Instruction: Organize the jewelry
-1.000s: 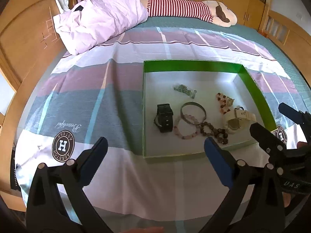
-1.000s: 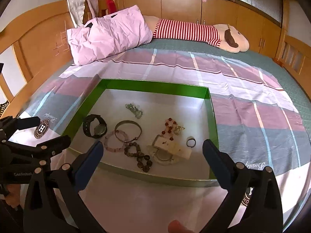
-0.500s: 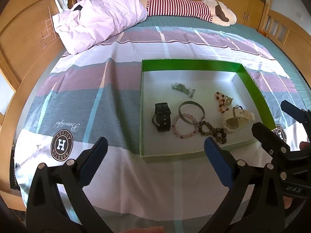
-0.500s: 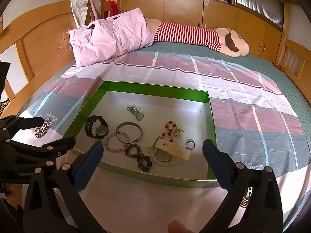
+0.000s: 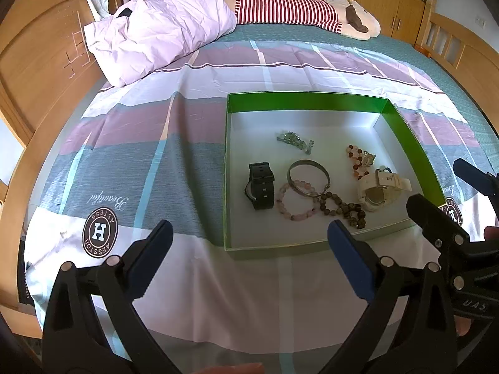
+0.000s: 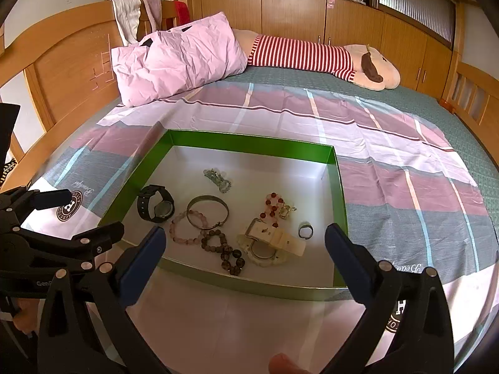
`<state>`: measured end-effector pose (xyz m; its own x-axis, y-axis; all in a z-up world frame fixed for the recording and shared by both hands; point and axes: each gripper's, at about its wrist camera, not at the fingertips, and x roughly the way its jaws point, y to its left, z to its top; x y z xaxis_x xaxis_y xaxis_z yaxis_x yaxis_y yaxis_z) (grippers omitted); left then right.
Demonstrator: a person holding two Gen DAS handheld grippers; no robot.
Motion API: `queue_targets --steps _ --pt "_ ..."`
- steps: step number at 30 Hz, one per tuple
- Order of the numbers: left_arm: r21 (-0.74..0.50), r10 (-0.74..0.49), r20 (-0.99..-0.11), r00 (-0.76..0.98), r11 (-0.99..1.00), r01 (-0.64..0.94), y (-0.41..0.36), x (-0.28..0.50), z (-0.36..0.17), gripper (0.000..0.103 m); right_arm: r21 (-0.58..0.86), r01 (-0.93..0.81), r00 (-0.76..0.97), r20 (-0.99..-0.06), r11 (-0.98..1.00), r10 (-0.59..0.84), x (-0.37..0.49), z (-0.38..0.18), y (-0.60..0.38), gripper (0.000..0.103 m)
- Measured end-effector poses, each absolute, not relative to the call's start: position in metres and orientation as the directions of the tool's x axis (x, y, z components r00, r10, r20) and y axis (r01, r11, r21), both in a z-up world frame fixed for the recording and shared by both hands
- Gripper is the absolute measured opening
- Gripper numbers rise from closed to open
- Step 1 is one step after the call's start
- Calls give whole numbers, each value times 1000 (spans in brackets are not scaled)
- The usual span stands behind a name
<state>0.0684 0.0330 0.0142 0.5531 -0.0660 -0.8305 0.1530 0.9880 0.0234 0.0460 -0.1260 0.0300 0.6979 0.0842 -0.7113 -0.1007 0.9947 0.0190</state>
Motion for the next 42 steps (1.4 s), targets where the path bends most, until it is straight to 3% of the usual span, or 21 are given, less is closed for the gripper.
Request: queue_targets --steps 42 --pt "45 -49 -831 554 987 155 36 68 13 101 16 -103 699 -711 995 84 44 30 -124 102"
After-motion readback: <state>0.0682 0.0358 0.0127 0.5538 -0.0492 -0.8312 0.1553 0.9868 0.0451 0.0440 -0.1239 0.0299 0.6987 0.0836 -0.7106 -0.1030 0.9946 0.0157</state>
